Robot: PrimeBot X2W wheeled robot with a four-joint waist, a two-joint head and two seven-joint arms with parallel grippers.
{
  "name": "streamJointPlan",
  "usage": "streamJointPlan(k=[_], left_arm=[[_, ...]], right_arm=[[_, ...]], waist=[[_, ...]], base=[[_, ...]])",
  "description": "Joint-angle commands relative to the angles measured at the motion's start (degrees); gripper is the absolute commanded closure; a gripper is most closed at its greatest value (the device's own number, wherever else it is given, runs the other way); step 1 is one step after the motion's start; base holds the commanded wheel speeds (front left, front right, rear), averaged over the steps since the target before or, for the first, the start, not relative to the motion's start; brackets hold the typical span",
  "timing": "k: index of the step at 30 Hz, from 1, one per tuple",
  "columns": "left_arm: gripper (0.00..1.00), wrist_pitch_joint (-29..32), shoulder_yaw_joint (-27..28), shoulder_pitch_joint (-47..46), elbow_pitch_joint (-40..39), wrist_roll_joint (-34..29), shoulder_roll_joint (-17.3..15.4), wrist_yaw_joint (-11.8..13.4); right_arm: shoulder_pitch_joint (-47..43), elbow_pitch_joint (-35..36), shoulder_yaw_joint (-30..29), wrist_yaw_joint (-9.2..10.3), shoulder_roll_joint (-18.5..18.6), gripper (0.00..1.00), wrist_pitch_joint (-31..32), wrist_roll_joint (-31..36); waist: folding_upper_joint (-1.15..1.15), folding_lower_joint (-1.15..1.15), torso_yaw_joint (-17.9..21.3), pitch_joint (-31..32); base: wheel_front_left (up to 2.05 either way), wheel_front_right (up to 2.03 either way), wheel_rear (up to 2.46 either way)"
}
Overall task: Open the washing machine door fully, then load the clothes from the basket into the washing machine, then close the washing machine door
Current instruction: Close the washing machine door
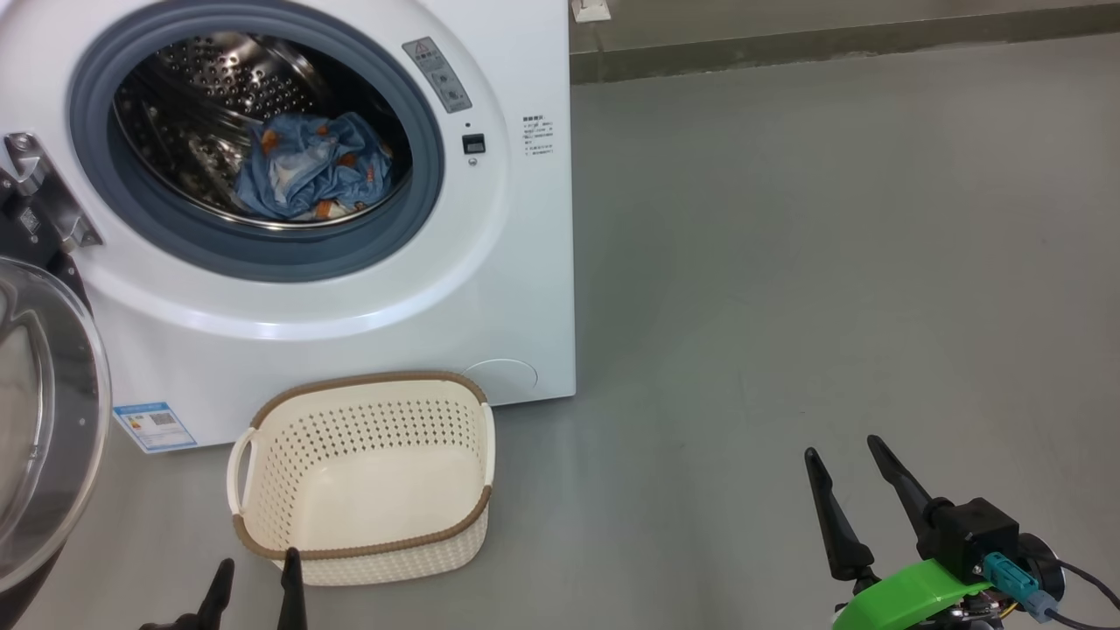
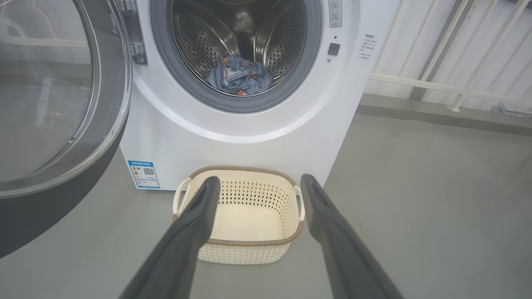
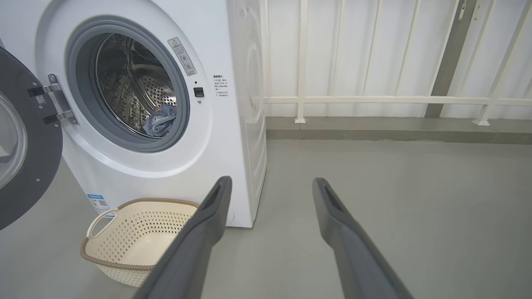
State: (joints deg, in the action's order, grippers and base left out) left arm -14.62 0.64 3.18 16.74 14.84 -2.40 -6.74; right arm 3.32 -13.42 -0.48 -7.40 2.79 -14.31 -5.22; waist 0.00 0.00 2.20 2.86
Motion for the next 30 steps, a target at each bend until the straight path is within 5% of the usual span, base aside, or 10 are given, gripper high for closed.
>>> streamJointPlan(k=[1, 30], left_arm=[[0.00, -0.38, 1.67, -2.30, -1.14, -0.52, -0.48, 0.33], [0.00, -0.38, 1.63, -2.60, -0.74, -1.01, -0.48, 1.75]], right_arm=[[1.39, 1.26, 1.60, -0.09, 0.09, 0.00, -0.69, -0.18], [0.72, 1.90, 1.85, -0.09, 0.09, 0.00, -0.69, -0.55]], waist=[[0.00, 0.00, -0.03, 0.00], [0.00, 0.00, -2.10, -0.22]], base=[[0.00, 0.00, 0.00], [0.00, 0.00, 0.00]])
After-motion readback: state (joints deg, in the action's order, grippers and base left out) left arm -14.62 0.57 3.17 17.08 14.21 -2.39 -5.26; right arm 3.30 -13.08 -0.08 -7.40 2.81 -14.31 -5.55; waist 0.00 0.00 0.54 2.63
